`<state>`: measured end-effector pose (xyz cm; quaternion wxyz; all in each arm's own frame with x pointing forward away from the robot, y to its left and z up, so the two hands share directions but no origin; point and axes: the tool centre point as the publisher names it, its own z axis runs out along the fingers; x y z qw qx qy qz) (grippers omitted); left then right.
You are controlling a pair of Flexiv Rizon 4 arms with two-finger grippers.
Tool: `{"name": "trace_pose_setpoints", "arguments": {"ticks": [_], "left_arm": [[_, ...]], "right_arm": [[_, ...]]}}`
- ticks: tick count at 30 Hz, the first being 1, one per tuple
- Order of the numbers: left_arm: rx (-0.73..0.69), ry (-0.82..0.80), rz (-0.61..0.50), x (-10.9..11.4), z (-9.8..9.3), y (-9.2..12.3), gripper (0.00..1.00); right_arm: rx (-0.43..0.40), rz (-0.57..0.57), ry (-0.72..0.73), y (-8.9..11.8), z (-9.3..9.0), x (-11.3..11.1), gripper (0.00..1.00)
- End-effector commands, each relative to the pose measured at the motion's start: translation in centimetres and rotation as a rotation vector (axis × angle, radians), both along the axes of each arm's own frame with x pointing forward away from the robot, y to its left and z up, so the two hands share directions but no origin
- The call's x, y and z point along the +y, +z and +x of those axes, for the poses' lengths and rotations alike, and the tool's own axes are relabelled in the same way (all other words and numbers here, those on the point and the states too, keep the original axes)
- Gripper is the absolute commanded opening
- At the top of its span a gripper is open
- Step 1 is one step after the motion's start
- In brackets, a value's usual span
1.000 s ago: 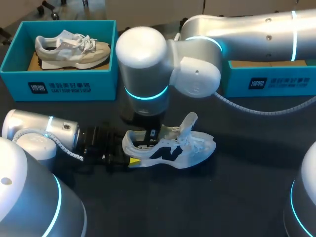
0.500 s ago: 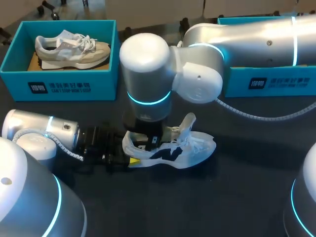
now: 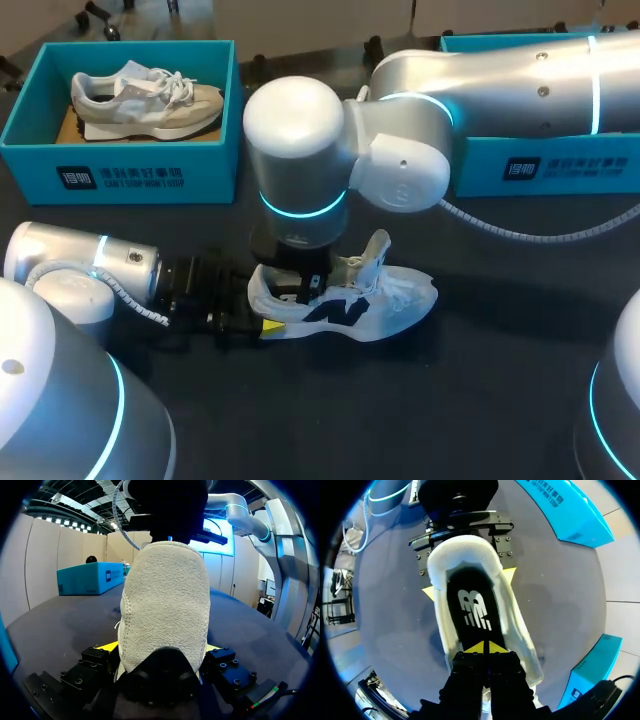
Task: Take the shoe out of the shoebox, open the shoe tongue, remove and reinsert the insole, then place the shoe into the shoebox
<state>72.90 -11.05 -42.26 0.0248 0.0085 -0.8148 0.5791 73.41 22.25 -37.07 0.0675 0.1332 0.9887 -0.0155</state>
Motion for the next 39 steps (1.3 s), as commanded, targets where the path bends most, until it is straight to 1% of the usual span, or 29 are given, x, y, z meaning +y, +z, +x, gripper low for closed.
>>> {"name": "trace_pose_setpoints", "arguments": {"ticks": [1,3,4,6,7,9,12,20,28,33,39], "left_arm": [[0.001,-0.001,0.0,0.0,0.2,-0.1,0.0],[0.001,-0.001,0.0,0.0,0.2,-0.1,0.0],[0.001,-0.001,0.0,0.0,0.2,-0.1,0.0],[0.001,-0.001,0.0,0.0,0.2,-0.1,0.0],[0.001,-0.001,0.0,0.0,0.2,-0.1,0.0],[0.001,-0.001,0.0,0.0,0.2,-0.1,0.0],[0.001,-0.001,0.0,0.0,0.2,-0.1,0.0],[0.001,-0.001,0.0,0.0,0.2,-0.1,0.0],[0.001,-0.001,0.0,0.0,0.2,-0.1,0.0],[0.001,-0.001,0.0,0.0,0.2,-0.1,0.0],[0.001,-0.001,0.0,0.0,0.2,-0.1,0.0]], "right_arm": [[0.004,0.003,0.004,-0.5,0.4,0.1,0.06],[0.005,0.014,0.005,-0.8,0.4,0.1,0.09],[0.008,0.019,0.008,-1.0,0.4,0.1,0.13],[0.015,0.023,0.013,-1.4,0.5,0.2,0.25],[0.018,0.025,0.015,-1.5,0.5,0.2,0.29],[0.021,0.026,0.015,-1.6,0.5,0.1,0.33],[0.022,0.028,0.011,-1.7,0.5,0.0,0.36],[0.028,0.024,0.02,-1.9,1.2,-0.3,0.43],[0.055,0.036,0.05,-2.9,2.0,0.1,0.45],[0.084,0.052,0.053,-3.9,1.7,0.4,0.44],[0.122,0.065,0.047,-5.3,0.8,0.8,0.44]]}}
